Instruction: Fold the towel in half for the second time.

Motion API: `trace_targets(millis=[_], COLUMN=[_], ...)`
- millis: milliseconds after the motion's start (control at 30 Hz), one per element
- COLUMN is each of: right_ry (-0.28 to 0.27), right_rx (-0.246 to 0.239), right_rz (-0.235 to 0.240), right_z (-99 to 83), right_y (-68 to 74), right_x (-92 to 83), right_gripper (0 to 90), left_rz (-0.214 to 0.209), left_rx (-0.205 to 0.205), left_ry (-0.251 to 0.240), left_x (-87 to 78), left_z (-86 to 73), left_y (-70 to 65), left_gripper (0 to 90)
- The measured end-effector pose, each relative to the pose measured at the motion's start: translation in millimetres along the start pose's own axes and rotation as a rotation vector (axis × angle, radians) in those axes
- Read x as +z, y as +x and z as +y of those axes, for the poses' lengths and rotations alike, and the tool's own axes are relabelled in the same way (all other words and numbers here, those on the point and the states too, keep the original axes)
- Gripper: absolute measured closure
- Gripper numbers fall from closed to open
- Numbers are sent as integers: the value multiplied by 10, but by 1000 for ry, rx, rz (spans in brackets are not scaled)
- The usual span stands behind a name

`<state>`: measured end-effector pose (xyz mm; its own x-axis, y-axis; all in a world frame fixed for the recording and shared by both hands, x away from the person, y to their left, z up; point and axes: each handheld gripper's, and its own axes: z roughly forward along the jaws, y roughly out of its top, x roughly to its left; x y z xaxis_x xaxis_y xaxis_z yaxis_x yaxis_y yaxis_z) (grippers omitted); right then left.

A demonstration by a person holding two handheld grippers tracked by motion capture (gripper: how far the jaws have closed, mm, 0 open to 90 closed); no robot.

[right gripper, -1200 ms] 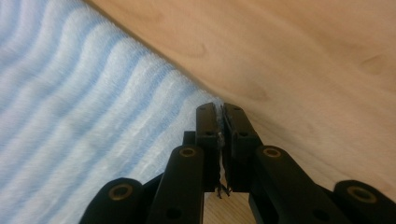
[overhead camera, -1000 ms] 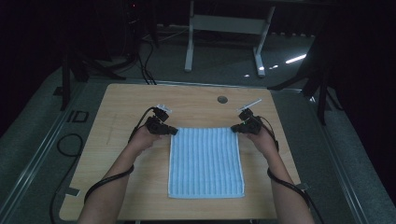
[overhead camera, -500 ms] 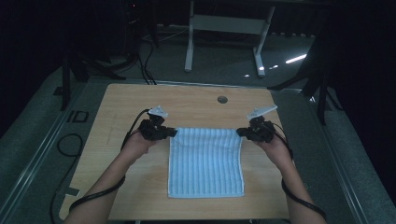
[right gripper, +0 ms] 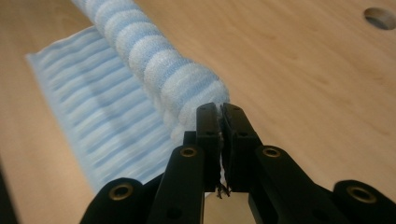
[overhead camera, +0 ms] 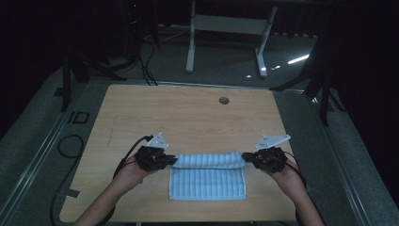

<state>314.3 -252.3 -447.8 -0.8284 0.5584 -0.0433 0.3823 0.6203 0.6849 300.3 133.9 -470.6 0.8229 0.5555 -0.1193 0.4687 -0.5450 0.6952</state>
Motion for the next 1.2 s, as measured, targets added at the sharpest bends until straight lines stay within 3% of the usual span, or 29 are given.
trace_targets(millis=[233, 300, 333, 533, 600, 667, 700, 733, 800, 833, 900, 933, 967, 1000, 1100, 1167, 1200], right_ry=[-2, -2, 17, 59, 67, 41, 41, -20, -27, -24, -15, 12, 21, 34, 47, 78, 104], right_rx=[-9, -9, -8, 12, 30, 12, 12, 51, 64, 59, 51, 33, 34, 38, 42, 39, 41], right_rz=[52, 52, 65, 89, 119, 73, 73, 56, 59, 63, 66, 79, 89, 102, 111, 117, 108], right_z=[-213, -213, -303, -502, -575, -598, -598, -552, -534, -492, -479, -467, -469, -479, -502, -540, -572], right_y=[307, 307, 395, 508, 539, 558, 558, 499, 482, 474, 483, 502, 502, 503, 503, 493, 479], right_x=[-78, -78, -47, 27, 41, 2, 2, -91, -100, -69, -32, 84, 125, 190, 268, 363, 425], right_gripper=[859, 859, 859, 857, 783, 715, 715, 709, 707, 692, 692, 645, 629, 625, 626, 625, 625], left_rz=[-33, -43, -49, -61, -63, -20, -20, -23, -31, -43, -43, -55, -55, -68, -72, -45, -43], left_rx=[-25, -23, -30, -33, -46, -59, -59, -48, -39, -16, -16, 11, 11, 16, 30, 44, 40], left_ry=[15, 26, 43, 79, 95, 74, 74, 33, 32, 35, 35, 75, 75, 117, 161, 197, 188], left_x=[10, 18, 40, 95, 88, 22, 22, -49, -45, 13, 13, 188, 188, 333, 446, 522, 516], left_z=[-241, -273, -355, -506, -527, -495, -495, -416, -379, -321, -321, -294, -294, -334, -399, -468, -495], left_y=[-167, -193, -276, -408, -410, -410, -410, -405, -406, -422, -422, -445, -445, -474, -502, -516, -515], left_gripper=[847, 847, 846, 841, 757, 583, 570, 514, 499, 476, 468, 458, 440, 438, 438, 437, 436])
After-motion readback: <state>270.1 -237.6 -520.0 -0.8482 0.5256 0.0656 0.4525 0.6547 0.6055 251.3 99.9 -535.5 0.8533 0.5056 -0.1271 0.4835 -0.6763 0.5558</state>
